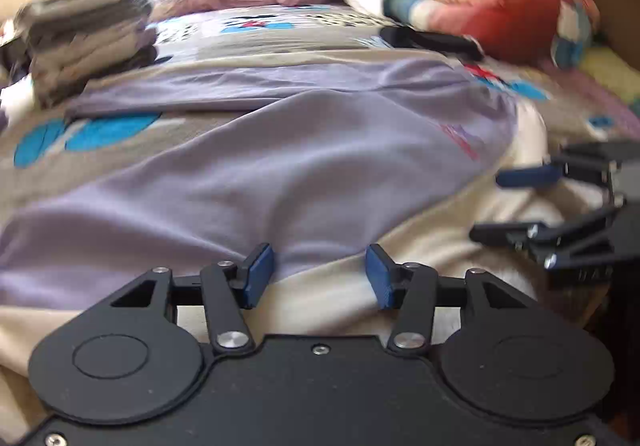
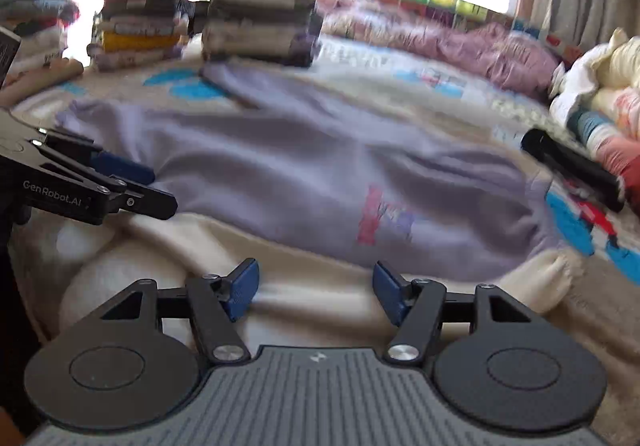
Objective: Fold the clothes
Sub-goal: 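Release the sweatpants with both grippers and lift the tools away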
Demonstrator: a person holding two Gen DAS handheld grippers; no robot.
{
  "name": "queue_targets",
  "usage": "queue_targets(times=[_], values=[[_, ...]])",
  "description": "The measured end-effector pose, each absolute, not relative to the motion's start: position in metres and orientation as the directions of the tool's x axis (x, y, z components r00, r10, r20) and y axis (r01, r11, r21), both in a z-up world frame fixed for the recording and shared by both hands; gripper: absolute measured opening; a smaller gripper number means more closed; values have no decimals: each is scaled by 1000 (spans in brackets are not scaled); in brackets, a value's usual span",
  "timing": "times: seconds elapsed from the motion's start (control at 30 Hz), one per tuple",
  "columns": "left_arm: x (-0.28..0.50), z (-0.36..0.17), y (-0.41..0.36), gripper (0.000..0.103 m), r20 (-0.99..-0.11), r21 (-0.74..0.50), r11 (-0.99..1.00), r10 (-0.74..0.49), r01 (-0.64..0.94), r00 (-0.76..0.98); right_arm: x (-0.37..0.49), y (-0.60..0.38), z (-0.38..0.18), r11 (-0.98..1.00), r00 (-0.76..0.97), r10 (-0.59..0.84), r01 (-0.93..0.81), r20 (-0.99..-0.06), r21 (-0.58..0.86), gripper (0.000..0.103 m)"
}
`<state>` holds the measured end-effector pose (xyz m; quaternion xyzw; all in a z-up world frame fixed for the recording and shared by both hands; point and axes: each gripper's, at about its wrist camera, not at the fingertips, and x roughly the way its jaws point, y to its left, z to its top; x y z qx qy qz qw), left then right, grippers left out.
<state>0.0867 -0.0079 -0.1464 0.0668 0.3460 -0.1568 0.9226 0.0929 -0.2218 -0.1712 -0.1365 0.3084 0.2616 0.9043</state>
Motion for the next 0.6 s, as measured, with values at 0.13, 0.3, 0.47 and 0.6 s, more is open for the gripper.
queue_targets(times=[0.13,0.3,0.47,0.6], values=[[74,-135,0,48,-643,20,940,-248,340,724,76,-229,-160,812,692,410,-574,-595,-108,63],[101,-139,20,48,-616,-37,985,-154,167,772,75,-221,-155,804,735,437,-578,-519,-142,63],[116,-143,48,45,-612,-115,993,-76,6,787,92,-208,-171,804,691,428,-586,-583,-104,75],[100,-132,94,49,-560,-164,974,39,-157,827,92,-222,-168,814,679,439,-578,-589,-59,74]])
